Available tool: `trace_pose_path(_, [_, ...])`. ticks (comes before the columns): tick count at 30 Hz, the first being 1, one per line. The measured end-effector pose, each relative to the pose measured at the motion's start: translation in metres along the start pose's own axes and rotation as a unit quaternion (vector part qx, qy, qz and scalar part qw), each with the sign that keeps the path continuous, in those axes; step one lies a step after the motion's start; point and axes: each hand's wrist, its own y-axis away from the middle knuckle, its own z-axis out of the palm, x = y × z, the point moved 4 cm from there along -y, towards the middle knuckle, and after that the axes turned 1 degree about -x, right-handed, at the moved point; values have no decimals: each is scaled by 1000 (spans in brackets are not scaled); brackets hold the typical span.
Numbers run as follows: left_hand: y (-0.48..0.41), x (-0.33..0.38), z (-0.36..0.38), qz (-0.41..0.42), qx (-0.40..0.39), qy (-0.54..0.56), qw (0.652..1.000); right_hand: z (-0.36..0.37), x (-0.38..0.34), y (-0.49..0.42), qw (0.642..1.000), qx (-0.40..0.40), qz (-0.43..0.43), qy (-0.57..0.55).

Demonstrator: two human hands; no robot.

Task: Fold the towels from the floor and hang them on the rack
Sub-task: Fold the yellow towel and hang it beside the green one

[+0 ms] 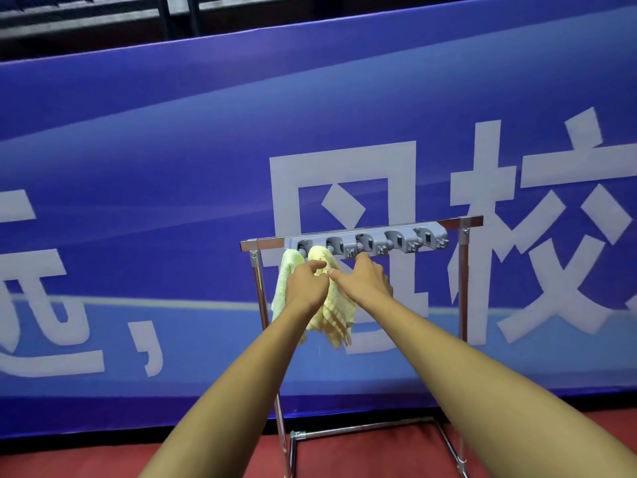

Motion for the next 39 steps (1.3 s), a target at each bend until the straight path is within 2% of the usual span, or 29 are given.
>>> trace_pose_path(14, [73,10,6,5,-34,-19,999,-46,42,69,998,1,-3,66])
trace_pose_path(22, [99,20,40,24,-98,-8,995,-59,87,90,995,-42,52,78])
trace_pose_path(28, [102,6,67,11,-130,-29,991,-44,121,92,990,-88,72,83])
trace_pose_path(39, [114,-80,126,-51,-176,-75,980,28,190,92,979,-140,96,113])
